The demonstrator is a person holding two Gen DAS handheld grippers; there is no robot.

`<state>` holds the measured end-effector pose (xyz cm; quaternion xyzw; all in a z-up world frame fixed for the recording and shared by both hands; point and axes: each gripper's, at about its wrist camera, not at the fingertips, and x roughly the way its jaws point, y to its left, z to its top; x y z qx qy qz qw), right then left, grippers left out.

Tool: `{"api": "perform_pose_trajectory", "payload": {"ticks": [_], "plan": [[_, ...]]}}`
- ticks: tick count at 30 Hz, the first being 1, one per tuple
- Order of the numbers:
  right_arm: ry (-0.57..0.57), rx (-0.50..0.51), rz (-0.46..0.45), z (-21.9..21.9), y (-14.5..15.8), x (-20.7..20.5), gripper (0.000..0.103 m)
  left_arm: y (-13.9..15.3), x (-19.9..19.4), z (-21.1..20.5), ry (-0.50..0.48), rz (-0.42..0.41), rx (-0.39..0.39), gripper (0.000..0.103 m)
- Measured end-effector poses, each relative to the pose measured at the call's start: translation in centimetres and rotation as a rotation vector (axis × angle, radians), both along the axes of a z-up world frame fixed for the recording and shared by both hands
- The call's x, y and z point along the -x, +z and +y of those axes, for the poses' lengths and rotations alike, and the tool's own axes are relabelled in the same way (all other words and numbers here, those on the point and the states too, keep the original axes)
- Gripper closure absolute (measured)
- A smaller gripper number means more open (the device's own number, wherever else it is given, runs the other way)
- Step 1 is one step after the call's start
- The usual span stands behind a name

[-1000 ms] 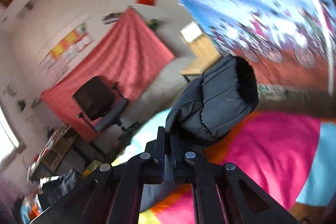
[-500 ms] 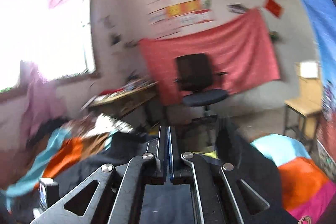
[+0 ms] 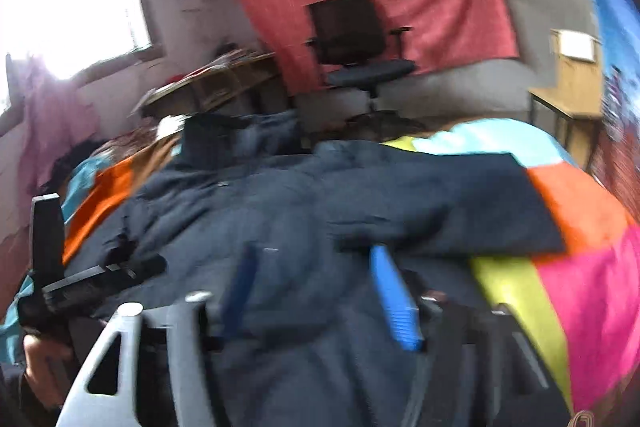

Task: Fold large clothes

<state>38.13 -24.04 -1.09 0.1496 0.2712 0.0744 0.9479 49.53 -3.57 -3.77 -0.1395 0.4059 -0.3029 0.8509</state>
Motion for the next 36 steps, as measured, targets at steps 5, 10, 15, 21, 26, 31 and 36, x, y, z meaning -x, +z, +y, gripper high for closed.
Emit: {"api": "perform_pose_trajectory", "payload": {"ticks": [5, 10, 15, 21, 26, 31, 36], "plan": [[-0.165, -0.044, 0.015, -5.6, -2.3, 1.0, 0.036, -1.2, -2.7, -7.3, -0.176, 0.103, 0.090, 0.002], [-0.257, -0.079, 0.024, -9.4, -3.5, 1.4, 0.036, -1.7, -5.2, -10.5, -0.194, 0.209, 0.223, 0.002], [-0.301, -0.113, 0.039, -11.3, -4.3, 2.0, 0.036, -2.3, -8.1, -10.7, -0.080, 0.312, 0.299, 0.028], [-0.312, -0.131, 0.040, -11.8, -4.5, 2.2, 0.036, -2.5, -9.8, -9.1, 0.017, 0.325, 0.255, 0.101], [-0.296, -0.112, 0.032, -11.3, -4.2, 2.4, 0.036, 0.1, -8.4, -7.1, 0.033, 0.200, 0.276, 0.103], [-0.291, -0.092, 0.024, -10.6, -3.5, 2.4, 0.036, 2.7, -6.1, -4.4, 0.074, 0.069, 0.255, 0.103], [-0.259, -0.034, -0.007, -9.1, -1.9, 2.2, 0.036, 4.9, -3.2, 2.3, 0.205, -0.044, 0.206, 0.103]]}}
